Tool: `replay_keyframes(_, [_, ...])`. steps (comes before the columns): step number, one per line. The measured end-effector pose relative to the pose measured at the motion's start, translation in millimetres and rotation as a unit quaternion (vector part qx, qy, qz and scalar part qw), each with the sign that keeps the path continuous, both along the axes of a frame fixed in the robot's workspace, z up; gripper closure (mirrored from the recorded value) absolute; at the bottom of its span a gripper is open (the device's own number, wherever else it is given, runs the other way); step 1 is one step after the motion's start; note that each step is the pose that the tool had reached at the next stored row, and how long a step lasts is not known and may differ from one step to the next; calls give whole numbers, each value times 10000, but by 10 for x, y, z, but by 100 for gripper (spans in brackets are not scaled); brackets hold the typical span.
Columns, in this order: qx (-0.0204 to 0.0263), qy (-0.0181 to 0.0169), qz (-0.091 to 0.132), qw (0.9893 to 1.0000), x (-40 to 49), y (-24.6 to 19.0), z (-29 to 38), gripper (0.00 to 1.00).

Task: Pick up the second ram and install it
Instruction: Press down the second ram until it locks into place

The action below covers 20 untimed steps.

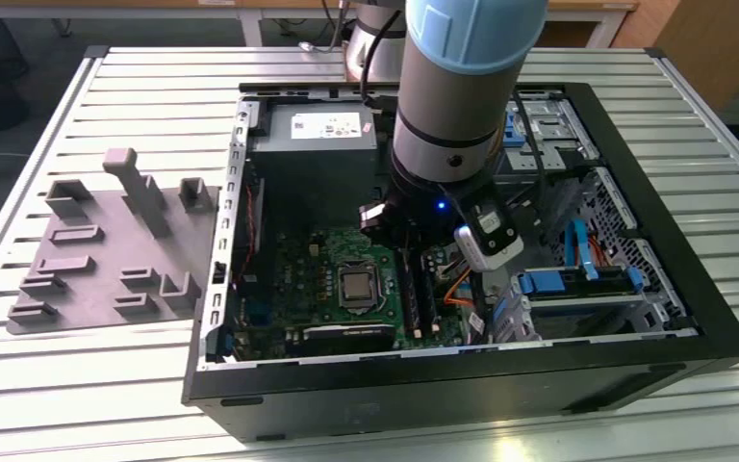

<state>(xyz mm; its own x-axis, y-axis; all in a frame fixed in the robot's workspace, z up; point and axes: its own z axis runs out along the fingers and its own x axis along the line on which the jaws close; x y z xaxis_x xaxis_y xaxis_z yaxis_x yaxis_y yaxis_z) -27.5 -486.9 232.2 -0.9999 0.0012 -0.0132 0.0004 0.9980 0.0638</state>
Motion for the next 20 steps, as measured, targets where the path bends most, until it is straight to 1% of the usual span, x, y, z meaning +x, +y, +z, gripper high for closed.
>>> replay_keyframes(8, [3, -1, 0, 10000, 0, 1, -9, 89])
replay_keyframes(15, [1, 0, 0, 10000, 0, 0, -96, 89])
replay_keyframes(20, [-5, 3, 0, 10000, 0, -1, -139, 89])
